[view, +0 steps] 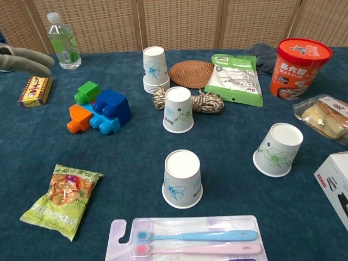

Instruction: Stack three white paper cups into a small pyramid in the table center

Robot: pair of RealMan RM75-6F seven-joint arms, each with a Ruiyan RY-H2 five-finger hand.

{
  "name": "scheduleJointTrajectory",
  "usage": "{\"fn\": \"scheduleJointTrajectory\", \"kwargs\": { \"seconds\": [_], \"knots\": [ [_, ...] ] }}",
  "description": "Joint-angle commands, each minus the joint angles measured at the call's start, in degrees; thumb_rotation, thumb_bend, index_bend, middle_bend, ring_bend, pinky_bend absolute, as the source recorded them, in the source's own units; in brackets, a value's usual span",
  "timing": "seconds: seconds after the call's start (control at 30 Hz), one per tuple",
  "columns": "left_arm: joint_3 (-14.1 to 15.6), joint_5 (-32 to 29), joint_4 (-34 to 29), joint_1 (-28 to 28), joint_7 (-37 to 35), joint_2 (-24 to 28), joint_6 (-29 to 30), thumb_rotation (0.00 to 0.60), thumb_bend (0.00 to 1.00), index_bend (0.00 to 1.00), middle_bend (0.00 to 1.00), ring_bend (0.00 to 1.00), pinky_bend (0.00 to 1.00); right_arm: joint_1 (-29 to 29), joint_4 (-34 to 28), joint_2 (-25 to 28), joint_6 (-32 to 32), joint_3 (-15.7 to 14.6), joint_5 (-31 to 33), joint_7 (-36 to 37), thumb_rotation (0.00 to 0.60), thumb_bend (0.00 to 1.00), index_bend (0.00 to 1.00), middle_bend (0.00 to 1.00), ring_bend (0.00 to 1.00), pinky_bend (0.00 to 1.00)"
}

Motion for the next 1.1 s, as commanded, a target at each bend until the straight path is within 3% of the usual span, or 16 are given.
{"fn": "scheduleJointTrajectory", "kwargs": {
  "seconds": [0.03,0.67,1.1],
  "knots": [
    [-0.2,0.6,-0.3,-2.1,1.3,-2.3,-2.2,0.600,0.39,0.00,0.00,0.00,0.00,-0.3,-0.1,0.1,0.3,-0.2,-0.3,0.1,0.600,0.51,0.01,0.00,0.00,0.00],
    [-3.6,-8.8,1.5,-12.6,9.8,-19.6,-15.6,0.600,0.39,0.00,0.00,0.00,0.01,-1.9,-0.1,1.8,1.1,-0.7,-0.1,2.3,0.600,0.51,0.00,0.00,0.00,0.00],
    [-5.8,-17.3,3.7,-17.8,15.2,-27.7,-20.0,0.600,0.39,0.00,0.00,0.00,0.01,-2.8,0.7,2.4,1.7,-0.6,0.4,4.0,0.600,0.51,0.00,0.00,0.00,0.00]
  ]
}}
